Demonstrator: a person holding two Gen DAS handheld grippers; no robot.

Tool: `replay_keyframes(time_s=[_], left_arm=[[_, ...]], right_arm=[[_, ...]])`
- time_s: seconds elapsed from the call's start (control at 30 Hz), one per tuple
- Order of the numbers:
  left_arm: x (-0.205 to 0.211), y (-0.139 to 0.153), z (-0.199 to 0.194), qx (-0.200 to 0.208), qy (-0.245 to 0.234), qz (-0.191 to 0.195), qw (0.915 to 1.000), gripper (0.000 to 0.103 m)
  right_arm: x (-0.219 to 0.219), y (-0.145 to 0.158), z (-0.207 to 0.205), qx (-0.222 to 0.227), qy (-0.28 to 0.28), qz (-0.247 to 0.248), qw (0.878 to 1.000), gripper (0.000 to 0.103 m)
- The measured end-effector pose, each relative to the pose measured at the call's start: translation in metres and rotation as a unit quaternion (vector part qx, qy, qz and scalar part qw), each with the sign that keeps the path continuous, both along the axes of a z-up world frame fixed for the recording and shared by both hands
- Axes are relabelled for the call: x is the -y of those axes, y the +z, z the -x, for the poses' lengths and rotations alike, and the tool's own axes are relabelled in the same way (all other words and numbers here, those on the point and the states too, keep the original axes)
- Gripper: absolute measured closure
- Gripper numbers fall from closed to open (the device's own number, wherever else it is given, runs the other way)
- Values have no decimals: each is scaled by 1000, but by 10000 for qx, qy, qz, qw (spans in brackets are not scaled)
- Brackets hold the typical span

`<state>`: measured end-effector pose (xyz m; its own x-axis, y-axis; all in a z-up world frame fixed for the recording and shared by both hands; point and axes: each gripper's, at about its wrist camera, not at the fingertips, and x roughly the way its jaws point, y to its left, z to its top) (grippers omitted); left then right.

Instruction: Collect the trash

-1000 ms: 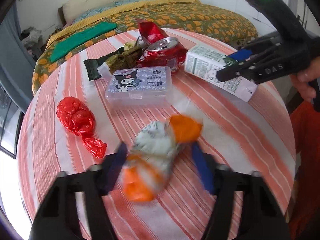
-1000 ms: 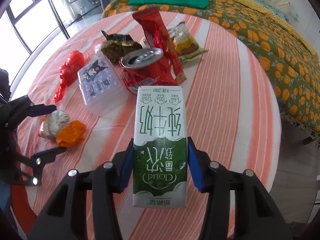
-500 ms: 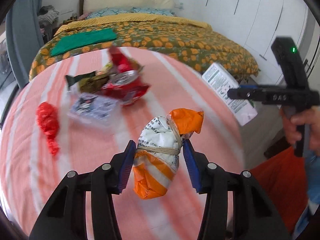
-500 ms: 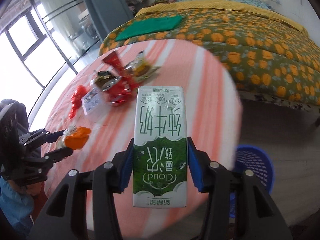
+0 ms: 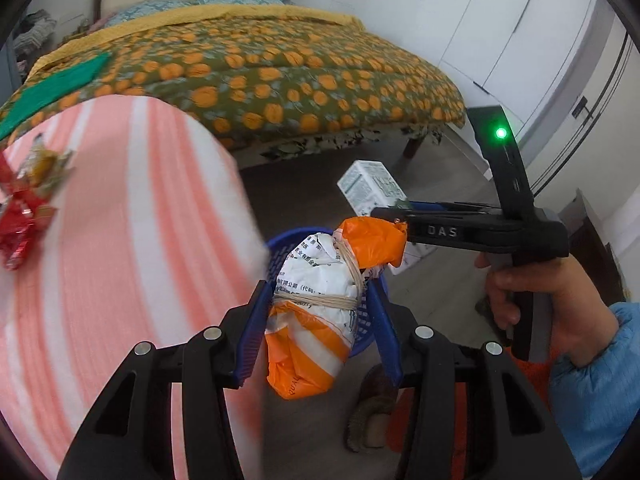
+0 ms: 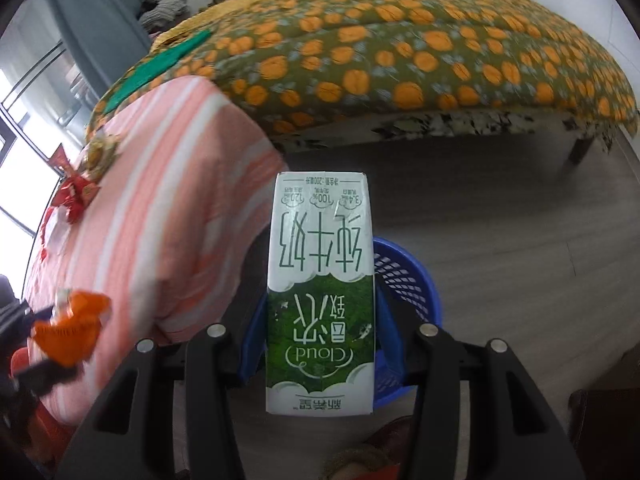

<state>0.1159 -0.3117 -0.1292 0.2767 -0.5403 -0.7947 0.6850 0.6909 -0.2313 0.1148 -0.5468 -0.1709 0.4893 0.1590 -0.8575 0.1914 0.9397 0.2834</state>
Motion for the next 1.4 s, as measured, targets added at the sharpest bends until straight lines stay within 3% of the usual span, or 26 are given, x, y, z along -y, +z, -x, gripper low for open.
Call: replay_keyframes(time_s=[0.17, 0.47, 0.5, 0.53, 0.63, 0.77, 0.93, 1.0, 1.1, 1.23, 1.4], left_arm=[[48, -42, -3, -286, 127, -176, 9994, 54], [85, -87, -23, -285, 353, -407, 9981, 50], [90, -91, -28, -265, 402, -392, 9981, 37], [94, -93, -31, -262, 455, -355, 9980, 33], [99, -92, -32, -269, 496, -266, 9981, 29], [92, -68, -26, -87, 517, 58, 9986, 22], [57, -23, -11, 342, 486, 404, 9974, 14], [33, -12, -4, 532, 557, 320, 9965, 11], [-10, -11, 3, 737, 735, -25, 9946, 9], [-62, -20, 3, 963, 1187, -750, 9854, 8], [-124, -24, -8, 1129, 1878, -1073, 9698, 8]], right_arm=[[29, -31, -2, -86, -60, -180, 9998, 55], [55, -69, -19, -279, -55, -522, 9982, 53], [59, -74, -22, -288, -69, -588, 9978, 41], [62, -77, -24, -276, -82, -663, 9974, 22], [77, -83, -28, -257, -296, -856, 9956, 21], [98, -72, -21, -40, -625, -969, 9933, 21], [99, -37, -8, 365, -827, -434, 9950, 13], [81, -11, -1, 672, -763, 126, 9947, 12], [41, 20, 5, 1110, -422, 548, 9914, 10], [-30, 42, 10, 1531, 237, 729, 9852, 10], [-128, 48, 13, 1714, 1076, 804, 9760, 10]])
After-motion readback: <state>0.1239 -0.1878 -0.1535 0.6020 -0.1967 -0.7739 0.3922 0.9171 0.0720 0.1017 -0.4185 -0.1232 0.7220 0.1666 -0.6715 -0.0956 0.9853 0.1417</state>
